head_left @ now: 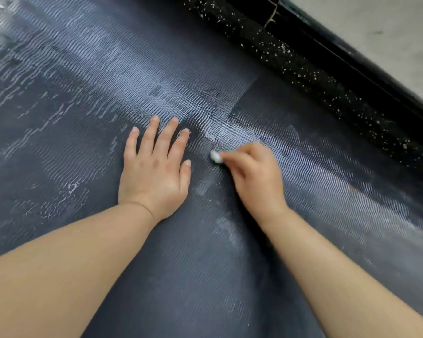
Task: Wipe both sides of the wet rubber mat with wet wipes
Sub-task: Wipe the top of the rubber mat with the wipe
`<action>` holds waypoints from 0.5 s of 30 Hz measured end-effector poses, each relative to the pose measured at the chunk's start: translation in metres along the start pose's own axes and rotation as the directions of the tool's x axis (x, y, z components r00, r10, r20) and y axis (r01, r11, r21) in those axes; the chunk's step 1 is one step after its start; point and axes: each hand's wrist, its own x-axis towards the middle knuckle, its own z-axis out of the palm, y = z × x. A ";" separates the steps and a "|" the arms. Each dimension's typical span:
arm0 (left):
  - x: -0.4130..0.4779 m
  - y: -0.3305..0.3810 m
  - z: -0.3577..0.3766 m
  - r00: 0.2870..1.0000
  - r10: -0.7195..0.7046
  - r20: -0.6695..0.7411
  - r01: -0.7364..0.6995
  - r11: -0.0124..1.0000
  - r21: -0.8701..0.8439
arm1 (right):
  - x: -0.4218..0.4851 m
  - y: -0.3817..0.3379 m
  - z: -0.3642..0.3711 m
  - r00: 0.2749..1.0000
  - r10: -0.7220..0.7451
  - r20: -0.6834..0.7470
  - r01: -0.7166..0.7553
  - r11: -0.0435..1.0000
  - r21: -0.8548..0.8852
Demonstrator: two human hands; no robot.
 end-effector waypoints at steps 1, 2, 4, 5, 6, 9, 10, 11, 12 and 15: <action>0.000 0.000 0.000 1.000 -0.002 -0.002 0.002 1.000 0.003 | 0.021 0.012 -0.002 0.994 0.091 -0.066 -0.093 0.995 -0.029; 0.000 -0.001 0.001 1.000 -0.004 -0.003 0.004 1.000 0.003 | 0.039 0.023 -0.003 0.976 0.182 -0.123 -0.188 0.981 -0.040; 0.000 0.000 0.000 1.000 -0.004 -0.008 0.004 1.000 -0.005 | 0.062 0.036 -0.001 0.928 0.313 -0.202 -0.324 0.946 -0.025; 0.000 0.000 0.000 1.000 -0.003 -0.008 0.003 1.000 -0.010 | 0.063 0.035 0.002 0.913 0.342 -0.222 -0.357 0.934 -0.031; 0.000 0.000 0.000 1.000 -0.004 -0.007 0.004 1.000 -0.013 | 0.058 0.029 0.005 0.909 0.348 -0.231 -0.365 0.930 -0.036; 0.001 -0.001 -0.001 1.000 -0.013 -0.004 0.013 1.000 -0.010 | 0.006 -0.013 0.014 0.957 0.220 -0.188 -0.226 0.974 -0.012; 0.000 -0.001 -0.001 1.000 -0.014 -0.003 0.014 1.000 -0.008 | -0.019 -0.031 0.016 0.976 0.172 -0.134 -0.175 0.985 -0.011; 0.000 -0.002 0.000 1.000 -0.015 -0.002 0.015 1.000 -0.006 | -0.044 -0.048 0.017 0.989 0.130 -0.077 -0.131 0.991 -0.010; 0.000 -0.002 0.000 1.000 -0.015 -0.002 0.015 1.000 -0.005 | -0.065 -0.063 0.015 0.995 0.097 -0.026 -0.097 0.995 -0.005; 0.000 -0.002 0.002 1.000 -0.010 0.002 0.010 1.000 -0.005 | -0.074 -0.064 0.009 0.999 0.035 0.032 -0.036 0.999 0.005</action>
